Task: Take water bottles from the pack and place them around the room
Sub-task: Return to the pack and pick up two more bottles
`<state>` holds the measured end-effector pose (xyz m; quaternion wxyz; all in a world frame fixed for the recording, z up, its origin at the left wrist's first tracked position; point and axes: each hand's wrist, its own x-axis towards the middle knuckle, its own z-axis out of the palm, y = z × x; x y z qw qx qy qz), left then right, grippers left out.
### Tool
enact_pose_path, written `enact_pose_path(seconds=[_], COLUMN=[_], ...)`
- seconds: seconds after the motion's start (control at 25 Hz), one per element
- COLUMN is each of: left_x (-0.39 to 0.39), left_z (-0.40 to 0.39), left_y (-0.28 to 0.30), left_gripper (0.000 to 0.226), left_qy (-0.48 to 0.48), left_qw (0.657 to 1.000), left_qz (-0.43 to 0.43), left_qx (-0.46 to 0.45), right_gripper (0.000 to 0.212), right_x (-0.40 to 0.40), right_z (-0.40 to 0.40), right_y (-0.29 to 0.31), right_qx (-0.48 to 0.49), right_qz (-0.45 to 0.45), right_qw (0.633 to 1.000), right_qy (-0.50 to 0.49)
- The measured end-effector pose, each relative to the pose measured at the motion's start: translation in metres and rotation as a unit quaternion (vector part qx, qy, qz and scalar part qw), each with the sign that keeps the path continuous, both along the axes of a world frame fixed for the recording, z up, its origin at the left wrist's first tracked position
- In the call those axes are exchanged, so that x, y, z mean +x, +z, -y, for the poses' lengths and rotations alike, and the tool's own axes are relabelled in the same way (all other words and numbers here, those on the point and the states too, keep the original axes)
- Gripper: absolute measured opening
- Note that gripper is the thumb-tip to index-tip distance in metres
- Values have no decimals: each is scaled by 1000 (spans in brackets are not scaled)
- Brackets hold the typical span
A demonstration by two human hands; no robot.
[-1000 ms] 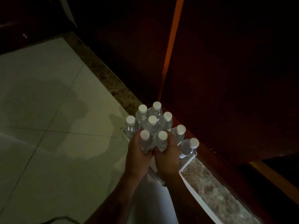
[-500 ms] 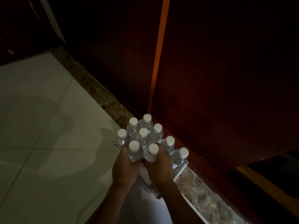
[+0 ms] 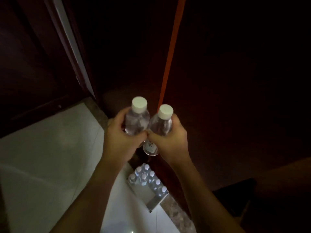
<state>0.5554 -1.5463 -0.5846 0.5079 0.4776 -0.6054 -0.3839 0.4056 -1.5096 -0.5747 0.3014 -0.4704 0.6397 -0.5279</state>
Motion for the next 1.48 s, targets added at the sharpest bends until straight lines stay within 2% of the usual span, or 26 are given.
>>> enact_pose_path(seconds=[0.08, 0.24, 0.36, 0.48, 0.68, 0.92, 1.08, 1.24, 1.4, 1.48], left_x=[-7, -28, -47, -57, -53, -44, -70, -125, -188, -222], left_z=[6, 2, -12, -28, -40, -38, -54, -99, -173, -228], left_y=[120, 335, 446, 514, 566, 584, 591, 596, 602, 606], left_gripper=[66, 46, 31, 25, 24, 26, 26, 32, 31, 30], left_qy=[-33, -80, -94, -114, -157, -184, -246, -334, -433, -488], left_qw=[998, 990, 980, 968, 956, 945, 929, 902, 857, 827], left_qz=[-35, -63, -96, -143, -170, -195, -189, -189, -212, -216], left_qx=[-29, -98, -145, -170, -182, -186, -204, -200, -182, -176], right_gripper=[55, 44, 43, 39, 45, 47, 45, 43, 45, 43], right_x=[-8, -29, -47, -53, -41, -29, -45, -85, -127, -147], right_z=[5, 1, -16, -33, -51, -63, -102, -176, -278, -345], right_y=[115, 328, 449, 523, 573, 594, 604, 612, 615, 613], right_qx=[-36, -111, -162, -204, -222, -218, -218, -203, -184, -183], right_qz=[7, -5, -26, -20, -16, -38, -61, -103, -134, -151], right_qw=[999, 993, 985, 979, 974, 973, 965, 945, 921, 894], right_qy=[27, 50, 48, 11, -43, -62, -134, -236, -315, -380])
